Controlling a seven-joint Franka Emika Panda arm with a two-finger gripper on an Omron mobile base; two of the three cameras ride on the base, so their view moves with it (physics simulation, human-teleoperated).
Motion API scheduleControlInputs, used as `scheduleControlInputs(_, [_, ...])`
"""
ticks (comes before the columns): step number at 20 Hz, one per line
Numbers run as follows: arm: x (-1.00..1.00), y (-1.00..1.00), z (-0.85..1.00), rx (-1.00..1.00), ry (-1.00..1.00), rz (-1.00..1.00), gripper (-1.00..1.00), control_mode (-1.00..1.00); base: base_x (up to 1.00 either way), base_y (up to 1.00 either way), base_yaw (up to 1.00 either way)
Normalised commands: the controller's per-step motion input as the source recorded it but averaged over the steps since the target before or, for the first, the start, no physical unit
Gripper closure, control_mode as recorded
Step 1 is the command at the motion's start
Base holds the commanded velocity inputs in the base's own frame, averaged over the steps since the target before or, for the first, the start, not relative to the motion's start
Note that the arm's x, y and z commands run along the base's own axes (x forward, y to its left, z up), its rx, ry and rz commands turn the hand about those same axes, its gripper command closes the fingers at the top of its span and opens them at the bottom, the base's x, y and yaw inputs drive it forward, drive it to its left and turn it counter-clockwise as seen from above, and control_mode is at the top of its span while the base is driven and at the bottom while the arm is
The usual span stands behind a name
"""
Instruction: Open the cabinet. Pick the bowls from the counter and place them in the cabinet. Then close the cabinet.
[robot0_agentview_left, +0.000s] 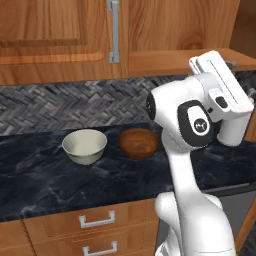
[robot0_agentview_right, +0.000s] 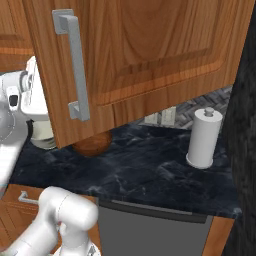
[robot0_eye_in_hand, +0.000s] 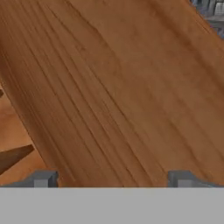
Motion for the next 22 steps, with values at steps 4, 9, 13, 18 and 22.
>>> scheduleControlInputs(4, [-0.08,-0.78,0.00,0.00,0.00,-0.30,-1.00,-1.00,0.00,0.00,0.00])
scheduleControlInputs(9, [-0.36,-0.97,0.00,0.02,0.00,-0.29,-1.00,-1.00,0.00,0.00,0.00])
scheduleControlInputs(13, [-0.21,-0.85,0.00,0.01,0.00,-0.25,-1.00,-1.00,0.00,0.00,0.00])
scheduleControlInputs(18, [-0.32,-0.39,0.00,0.00,-0.03,-0.14,-1.00,-1.00,0.00,0.00,0.00])
scheduleControlInputs(22, [-0.60,0.02,0.00,0.01,-0.06,0.00,-1.00,-1.00,0.00,0.00,0.00])
